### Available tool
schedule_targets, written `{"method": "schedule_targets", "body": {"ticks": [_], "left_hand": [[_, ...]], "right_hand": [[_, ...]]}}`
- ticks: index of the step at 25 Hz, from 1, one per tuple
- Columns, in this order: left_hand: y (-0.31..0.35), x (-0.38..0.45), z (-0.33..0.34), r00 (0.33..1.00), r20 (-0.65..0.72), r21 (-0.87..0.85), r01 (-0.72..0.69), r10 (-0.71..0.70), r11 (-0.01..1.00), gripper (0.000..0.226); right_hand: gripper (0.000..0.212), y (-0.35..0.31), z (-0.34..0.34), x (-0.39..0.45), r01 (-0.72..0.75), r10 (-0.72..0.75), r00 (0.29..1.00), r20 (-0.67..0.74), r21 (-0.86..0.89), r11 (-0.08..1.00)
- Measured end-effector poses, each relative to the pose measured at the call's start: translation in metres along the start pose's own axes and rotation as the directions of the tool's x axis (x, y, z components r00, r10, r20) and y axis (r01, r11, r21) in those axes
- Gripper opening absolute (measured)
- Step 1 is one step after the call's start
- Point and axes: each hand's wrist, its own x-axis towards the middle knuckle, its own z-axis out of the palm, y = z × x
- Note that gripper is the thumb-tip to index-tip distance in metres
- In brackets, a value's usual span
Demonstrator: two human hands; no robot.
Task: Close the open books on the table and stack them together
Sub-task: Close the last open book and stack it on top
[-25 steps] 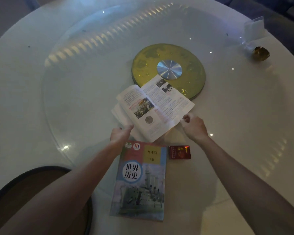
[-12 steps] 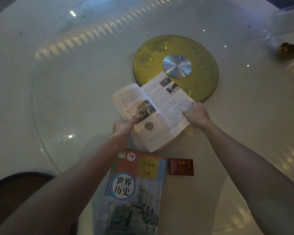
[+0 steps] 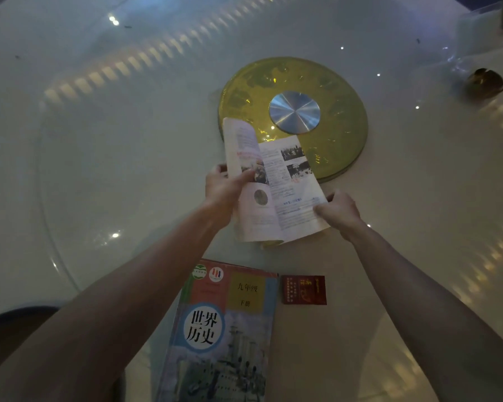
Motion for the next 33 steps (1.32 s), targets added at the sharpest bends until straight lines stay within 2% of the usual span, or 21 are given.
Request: {"method": "schedule_targets", "body": {"ticks": [2,4,5,7,9,11,13,15,19,25,30,33], "left_hand": [[0.006,-0.001,0.013,0.996,0.084,0.040,0.001,-0.004,0.999,0.054],[0.005,-0.004,0.021,0.973,0.227,0.069,0.035,-0.050,0.997,0.050],[0.003,-0.007,0.022,0.964,0.254,0.079,0.064,-0.082,0.995,0.048],[-0.008,-0.011,0.019,0.987,0.136,0.184,0.061,-0.087,0.981,0.046],[-0.026,-0.007,0.006,0.998,-0.056,0.407,0.025,-0.003,0.913,0.055],[-0.039,-0.003,-0.005,0.993,-0.113,0.515,0.043,0.018,0.856,0.067],[-0.042,-0.006,-0.006,0.994,-0.084,0.440,0.097,-0.067,0.893,0.071],[-0.037,-0.007,-0.008,0.990,-0.054,0.370,0.143,-0.133,0.918,0.068],[-0.023,-0.014,-0.021,0.987,-0.001,0.267,0.156,-0.161,0.951,0.041],[-0.018,-0.057,-0.055,0.997,0.021,0.146,0.066,-0.070,0.987,0.022],[-0.035,-0.114,-0.104,0.996,0.026,0.091,0.087,-0.090,0.992,0.015],[-0.053,-0.143,-0.133,0.994,0.014,0.110,0.104,-0.106,0.988,0.013]], "right_hand": [[0.018,0.008,0.000,-0.005,-0.054,0.047,0.998,0.046,0.170,0.984],[0.019,0.014,0.000,-0.012,-0.118,0.079,0.988,0.133,0.313,0.942],[0.021,0.016,0.000,-0.016,-0.142,0.080,0.980,0.181,0.365,0.920],[0.027,0.020,0.003,-0.024,-0.185,0.072,0.966,0.249,0.466,0.865],[0.042,0.022,0.007,-0.030,-0.225,0.073,0.956,0.284,0.553,0.802],[0.043,0.024,0.010,-0.031,-0.207,0.050,0.960,0.276,0.576,0.791],[0.030,0.021,0.011,-0.035,-0.175,0.006,0.960,0.281,0.579,0.796],[0.029,0.015,0.009,-0.043,-0.179,-0.023,0.950,0.312,0.599,0.781],[0.034,0.006,-0.004,-0.061,-0.193,-0.085,0.933,0.348,0.688,0.700],[0.022,-0.004,0.003,-0.111,-0.170,-0.127,0.927,0.352,0.698,0.696],[0.027,0.009,0.025,-0.169,-0.169,-0.113,0.933,0.341,0.694,0.700],[0.027,0.023,0.045,-0.204,-0.151,-0.121,0.927,0.356,0.647,0.748]]}}
